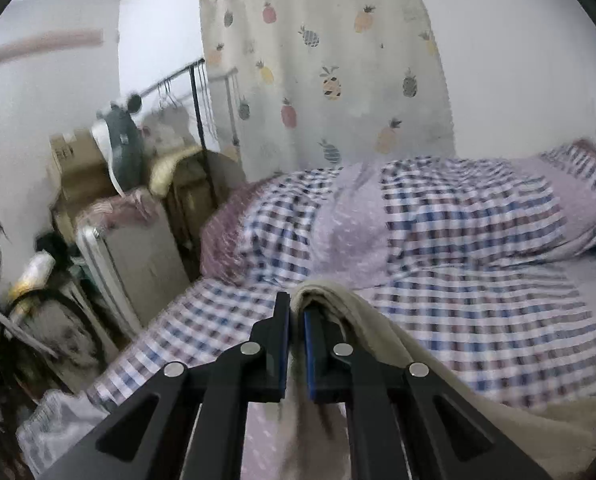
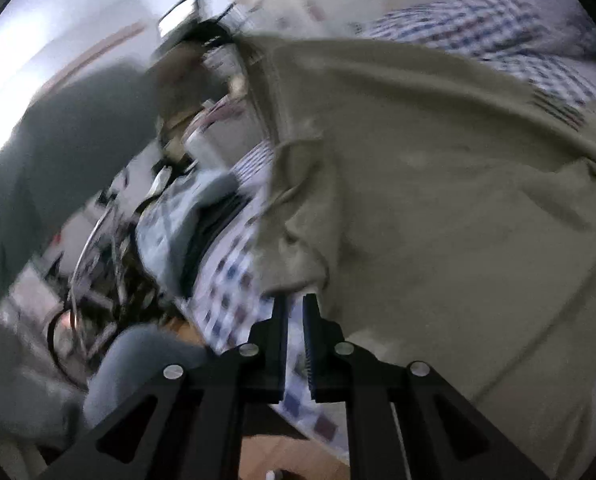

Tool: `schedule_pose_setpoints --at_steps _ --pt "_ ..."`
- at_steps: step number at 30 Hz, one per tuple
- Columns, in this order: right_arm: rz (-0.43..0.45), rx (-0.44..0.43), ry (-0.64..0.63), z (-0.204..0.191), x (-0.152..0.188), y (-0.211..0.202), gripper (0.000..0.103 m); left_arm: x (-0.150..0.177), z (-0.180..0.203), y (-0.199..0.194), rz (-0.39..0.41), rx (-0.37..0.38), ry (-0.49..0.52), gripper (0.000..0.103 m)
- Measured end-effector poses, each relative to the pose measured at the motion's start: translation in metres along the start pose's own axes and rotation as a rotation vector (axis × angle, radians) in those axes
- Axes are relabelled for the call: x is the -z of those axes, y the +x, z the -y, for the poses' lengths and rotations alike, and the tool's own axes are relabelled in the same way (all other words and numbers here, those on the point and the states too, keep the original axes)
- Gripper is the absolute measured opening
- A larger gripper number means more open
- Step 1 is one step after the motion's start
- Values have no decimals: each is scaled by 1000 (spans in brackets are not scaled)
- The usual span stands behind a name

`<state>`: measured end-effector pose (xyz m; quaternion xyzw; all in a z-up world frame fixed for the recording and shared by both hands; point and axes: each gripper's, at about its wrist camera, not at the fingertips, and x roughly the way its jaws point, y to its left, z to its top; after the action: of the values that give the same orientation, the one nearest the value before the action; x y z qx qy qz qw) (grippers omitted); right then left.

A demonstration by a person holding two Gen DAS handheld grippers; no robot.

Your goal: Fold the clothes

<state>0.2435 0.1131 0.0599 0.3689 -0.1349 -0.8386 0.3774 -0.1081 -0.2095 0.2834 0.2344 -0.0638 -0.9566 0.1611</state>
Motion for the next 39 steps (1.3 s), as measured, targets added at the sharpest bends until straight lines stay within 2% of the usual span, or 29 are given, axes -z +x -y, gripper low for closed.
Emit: schedule_pose_setpoints --at_steps 2,3,4,5,6,7,9,12,13,14,16,18,20,24,28,34,39 --pt "-35 -15 -60 -13 4 7 9 11 10 34 -122 -14 41 9" --pt "-51 -20 -86 -18 6 10 11 21 10 48 -193 11 42 13" --pt "-61 -19 -100 -21 8 10 11 33 9 60 -261 39 38 26" --pt "-63 -16 -99 -21 10 8 12 48 6 69 -326 70 29 47" --pt "-60 -11 -87 -17 9 7 13 63 2 77 -391 101 19 53" --pt "-56 -7 -74 -14 9 5 14 79 -3 83 -447 131 8 56" --pt "-35 1 -39 -8 5 0 17 104 -16 81 -503 154 -24 57" --pt "-9 8 1 0 -2 -8 19 140 -40 72 -609 175 -121 71" --pt "-4 11 9 1 -3 -9 20 156 -48 70 -677 192 -152 77" --pt "-1 14 16 1 -3 -9 20 172 -53 67 -755 210 -167 77" --pt "6 24 15 0 -4 -11 21 199 -58 53 -838 227 -144 77" --pt "11 40 7 -3 -4 -11 22 217 -60 30 -824 237 -100 77" --pt "20 54 5 -4 -3 -13 23 239 -64 -2 -797 302 -114 77" --pt "41 97 25 6 0 -21 25 286 -65 -54 -797 498 -236 77" --pt "62 142 69 22 3 -34 25 335 -56 -98 -793 636 -375 77" --pt "159 208 206 59 12 -79 28 380 -47 -111 -774 801 -683 77" --pt "228 255 327 85 31 -119 29 389 -35 -113 -716 867 -768 77"
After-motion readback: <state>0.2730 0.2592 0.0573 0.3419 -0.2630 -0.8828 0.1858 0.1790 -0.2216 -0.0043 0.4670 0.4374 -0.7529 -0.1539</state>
